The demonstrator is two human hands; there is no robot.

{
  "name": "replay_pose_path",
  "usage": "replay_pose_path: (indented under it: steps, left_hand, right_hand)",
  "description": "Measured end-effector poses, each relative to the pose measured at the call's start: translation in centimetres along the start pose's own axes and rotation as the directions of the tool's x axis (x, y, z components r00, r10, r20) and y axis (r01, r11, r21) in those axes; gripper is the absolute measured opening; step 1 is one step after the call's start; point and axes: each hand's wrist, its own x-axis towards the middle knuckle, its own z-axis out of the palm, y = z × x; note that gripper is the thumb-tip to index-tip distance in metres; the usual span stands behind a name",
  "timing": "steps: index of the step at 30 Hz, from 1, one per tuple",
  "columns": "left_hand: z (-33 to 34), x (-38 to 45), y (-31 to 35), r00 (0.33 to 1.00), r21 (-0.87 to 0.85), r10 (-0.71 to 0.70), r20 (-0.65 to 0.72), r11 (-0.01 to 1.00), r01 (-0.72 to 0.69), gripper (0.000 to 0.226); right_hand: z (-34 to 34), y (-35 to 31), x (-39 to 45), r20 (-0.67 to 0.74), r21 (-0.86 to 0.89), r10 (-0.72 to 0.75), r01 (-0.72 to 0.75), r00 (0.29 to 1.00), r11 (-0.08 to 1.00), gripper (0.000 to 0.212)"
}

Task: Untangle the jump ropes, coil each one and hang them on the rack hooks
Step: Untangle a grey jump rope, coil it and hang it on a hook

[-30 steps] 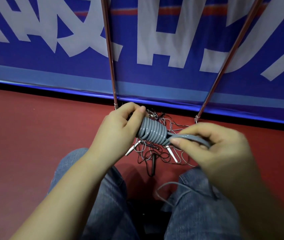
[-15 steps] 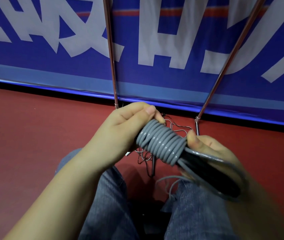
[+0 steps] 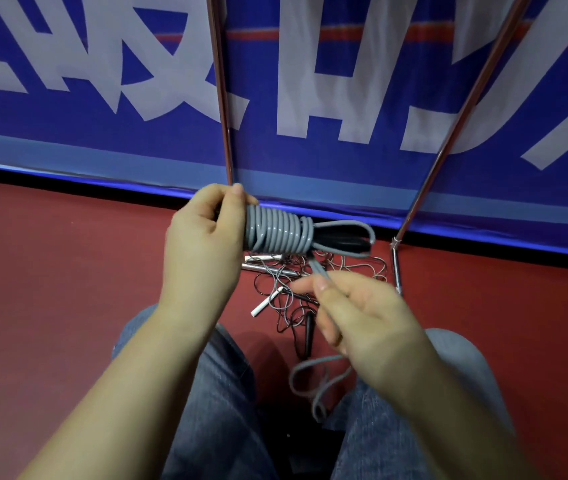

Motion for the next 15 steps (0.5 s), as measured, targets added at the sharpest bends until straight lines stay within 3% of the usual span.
replay_pose_path:
  steps: [7, 12, 15]
  left_hand:
    - [-0.4, 0.3, -0.9, 0.998, 0.210, 0.044, 0.051, 0.976, -0.054, 0.032]
    - [-0.5, 0.0, 0.0, 0.958, 0.111, 0.068, 0.278, 0.989, -0.102, 0.027]
    - [-0.9, -0.1, 0.8, 0.907, -0.013, 0.125, 0.401, 0.991, -0.131, 0.022]
  right_hand:
    - [-2.7, -2.0, -1.0, -0.072, -0.265, -0.290, 0.262, 0.954, 0.928, 0.003]
    - [-4.4, -3.4, -0.4, -0.151, -0.358, -0.385, 0.312, 0.911, 0.880, 0.006]
    - [-5.3, -3.5, 0.1, -0.084, -0.404, -0.328, 0.269, 0.941, 0.874, 0.024]
